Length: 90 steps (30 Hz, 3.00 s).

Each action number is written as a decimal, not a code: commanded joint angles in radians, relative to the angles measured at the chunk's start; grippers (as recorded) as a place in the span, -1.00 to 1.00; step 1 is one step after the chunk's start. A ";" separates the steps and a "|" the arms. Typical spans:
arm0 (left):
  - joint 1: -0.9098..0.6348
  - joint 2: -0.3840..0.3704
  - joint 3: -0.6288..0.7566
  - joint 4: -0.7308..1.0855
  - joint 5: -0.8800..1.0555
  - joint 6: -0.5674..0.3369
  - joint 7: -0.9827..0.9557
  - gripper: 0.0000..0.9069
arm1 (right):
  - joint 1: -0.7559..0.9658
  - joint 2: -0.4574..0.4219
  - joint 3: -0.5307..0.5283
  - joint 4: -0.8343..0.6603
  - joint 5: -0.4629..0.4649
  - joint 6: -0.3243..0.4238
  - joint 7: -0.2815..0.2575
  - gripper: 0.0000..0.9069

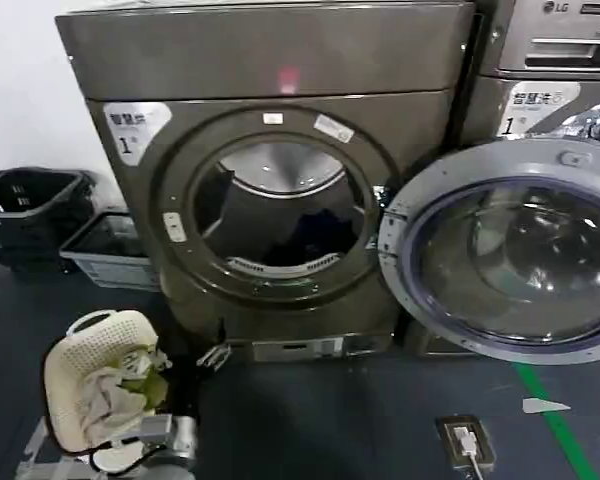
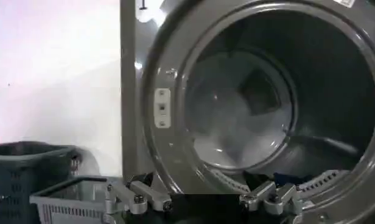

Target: Grasp the clothes from the dryer.

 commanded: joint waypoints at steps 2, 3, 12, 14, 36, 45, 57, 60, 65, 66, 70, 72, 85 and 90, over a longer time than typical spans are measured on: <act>-0.001 -0.002 0.000 0.005 0.004 -0.001 0.000 1.00 | 0.001 0.001 -0.001 0.001 0.000 0.000 -0.001 1.00; 0.000 -0.002 0.000 0.006 0.004 -0.001 0.000 1.00 | 0.001 0.001 -0.002 0.002 0.000 0.000 -0.002 1.00; 0.001 -0.001 0.001 0.008 0.005 -0.001 0.001 1.00 | 0.006 0.007 -0.008 0.005 -0.002 0.001 -0.007 1.00; 0.001 -0.001 0.001 0.008 0.005 -0.001 0.001 1.00 | 0.007 0.008 -0.009 0.006 -0.002 0.001 -0.008 1.00; 0.014 -0.002 0.005 -0.006 0.031 -0.013 0.002 1.00 | 0.002 0.008 -0.024 0.014 0.002 0.085 -0.021 1.00; 0.005 -0.009 0.001 -0.014 0.035 -0.015 -0.001 1.00 | -0.003 0.013 -0.026 0.010 0.000 0.141 -0.031 1.00; -0.010 -0.005 0.004 -0.013 0.040 -0.012 0.002 1.00 | -0.014 0.006 -0.030 -0.006 0.001 0.233 -0.020 1.00; -0.010 -0.006 0.003 -0.013 0.039 -0.011 0.001 1.00 | -0.016 0.007 -0.027 -0.005 0.001 0.233 -0.022 1.00; -0.011 -0.006 0.003 -0.014 0.037 -0.009 0.001 1.00 | -0.016 0.010 -0.026 -0.002 0.002 0.232 -0.023 1.00; -0.011 -0.006 0.003 -0.015 0.037 -0.009 0.001 1.00 | -0.017 0.010 -0.026 -0.002 0.002 0.232 -0.023 1.00; -0.011 -0.003 0.003 -0.014 0.035 -0.008 0.001 1.00 | -0.018 0.012 -0.025 -0.001 0.002 0.232 -0.024 1.00; -0.011 -0.003 0.003 -0.015 0.035 -0.008 0.002 1.00 | -0.019 0.012 -0.026 0.000 0.002 0.232 -0.026 1.00; -0.015 -0.003 0.005 -0.012 0.034 -0.007 0.004 1.00 | -0.016 0.023 -0.036 0.014 0.004 0.228 -0.033 1.00; -0.021 -0.002 0.003 -0.009 0.031 -0.008 0.005 1.00 | -0.016 0.028 -0.033 0.023 0.005 0.207 -0.025 1.00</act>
